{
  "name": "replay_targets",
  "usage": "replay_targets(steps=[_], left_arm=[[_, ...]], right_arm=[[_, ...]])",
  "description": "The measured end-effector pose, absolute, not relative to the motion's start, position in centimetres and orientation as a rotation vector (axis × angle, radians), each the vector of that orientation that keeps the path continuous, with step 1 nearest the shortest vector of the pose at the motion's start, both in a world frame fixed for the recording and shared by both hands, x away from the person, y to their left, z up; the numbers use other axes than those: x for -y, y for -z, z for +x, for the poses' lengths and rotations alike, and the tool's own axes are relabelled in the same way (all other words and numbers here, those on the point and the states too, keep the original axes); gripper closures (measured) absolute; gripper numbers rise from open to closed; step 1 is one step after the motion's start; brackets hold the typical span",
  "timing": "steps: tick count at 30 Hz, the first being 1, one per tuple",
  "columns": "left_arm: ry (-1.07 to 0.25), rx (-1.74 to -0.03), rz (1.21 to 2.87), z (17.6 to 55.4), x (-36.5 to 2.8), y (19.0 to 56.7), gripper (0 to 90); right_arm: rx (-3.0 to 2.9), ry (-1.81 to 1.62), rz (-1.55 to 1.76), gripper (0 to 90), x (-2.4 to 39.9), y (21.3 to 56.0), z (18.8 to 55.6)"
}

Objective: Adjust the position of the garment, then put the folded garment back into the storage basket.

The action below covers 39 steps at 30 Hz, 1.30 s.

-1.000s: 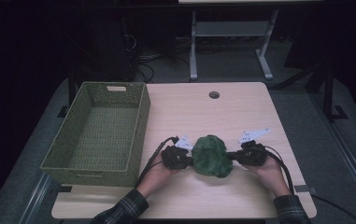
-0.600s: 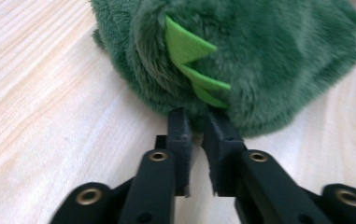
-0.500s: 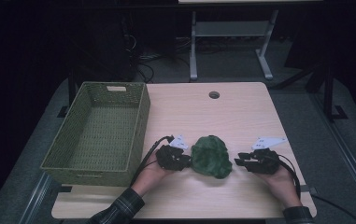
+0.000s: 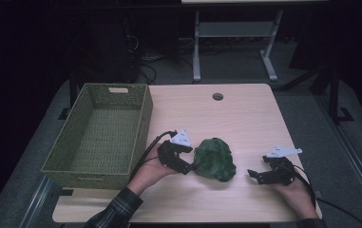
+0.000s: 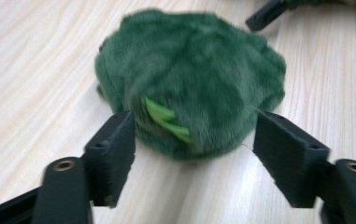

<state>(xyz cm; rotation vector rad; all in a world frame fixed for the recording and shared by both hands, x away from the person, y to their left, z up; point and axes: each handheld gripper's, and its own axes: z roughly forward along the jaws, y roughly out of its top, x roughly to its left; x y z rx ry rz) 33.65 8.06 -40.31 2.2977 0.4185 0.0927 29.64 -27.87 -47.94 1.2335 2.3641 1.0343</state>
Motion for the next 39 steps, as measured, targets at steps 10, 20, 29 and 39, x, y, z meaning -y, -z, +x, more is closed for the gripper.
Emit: replay_targets(steps=[10, 20, 29, 39], left_arm=[[-0.094, -0.354, 2.292, 35.5, -6.2, 40.3, 17.9], [-0.02, -0.29, 2.338, 36.5, -4.6, 42.6, 14.9], [0.014, -0.251, 2.405, 36.5, -3.8, 44.4, 13.0], [-0.022, -0.243, 2.471, 36.2, -3.3, 45.6, 13.8]], right_arm=[[-2.346, -1.005, 1.201, 6.2, 27.6, 48.3, 29.6], [-2.347, -1.006, 1.2, 6.2, 27.6, 48.3, 29.6], [-2.348, -1.006, 1.2, 6.2, 27.6, 48.3, 29.6], [-2.349, -1.009, 1.199, 6.2, 27.5, 48.3, 29.6]])
